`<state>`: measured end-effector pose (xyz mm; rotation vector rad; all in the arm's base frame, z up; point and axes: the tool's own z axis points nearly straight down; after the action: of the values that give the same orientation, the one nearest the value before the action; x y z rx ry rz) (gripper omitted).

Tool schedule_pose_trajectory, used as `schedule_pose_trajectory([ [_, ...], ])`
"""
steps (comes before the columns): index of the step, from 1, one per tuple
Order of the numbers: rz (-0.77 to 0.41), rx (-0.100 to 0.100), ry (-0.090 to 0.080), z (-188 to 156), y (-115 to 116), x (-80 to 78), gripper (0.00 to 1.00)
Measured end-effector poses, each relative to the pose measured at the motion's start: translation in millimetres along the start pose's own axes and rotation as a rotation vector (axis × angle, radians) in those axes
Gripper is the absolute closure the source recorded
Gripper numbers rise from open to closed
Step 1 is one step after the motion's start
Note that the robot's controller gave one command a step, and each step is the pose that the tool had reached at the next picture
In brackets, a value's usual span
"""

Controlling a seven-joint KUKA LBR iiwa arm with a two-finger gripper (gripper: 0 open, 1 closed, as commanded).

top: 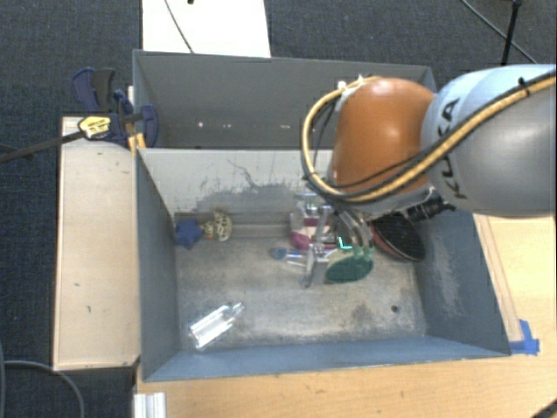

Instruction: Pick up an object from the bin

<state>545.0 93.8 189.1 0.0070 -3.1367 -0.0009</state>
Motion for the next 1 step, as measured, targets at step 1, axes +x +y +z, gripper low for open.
schedule_pose_trajectory([
  [1, 0.015, 0.002, 0.002, 93.0, -39.4, 9.8, 0.00],
])
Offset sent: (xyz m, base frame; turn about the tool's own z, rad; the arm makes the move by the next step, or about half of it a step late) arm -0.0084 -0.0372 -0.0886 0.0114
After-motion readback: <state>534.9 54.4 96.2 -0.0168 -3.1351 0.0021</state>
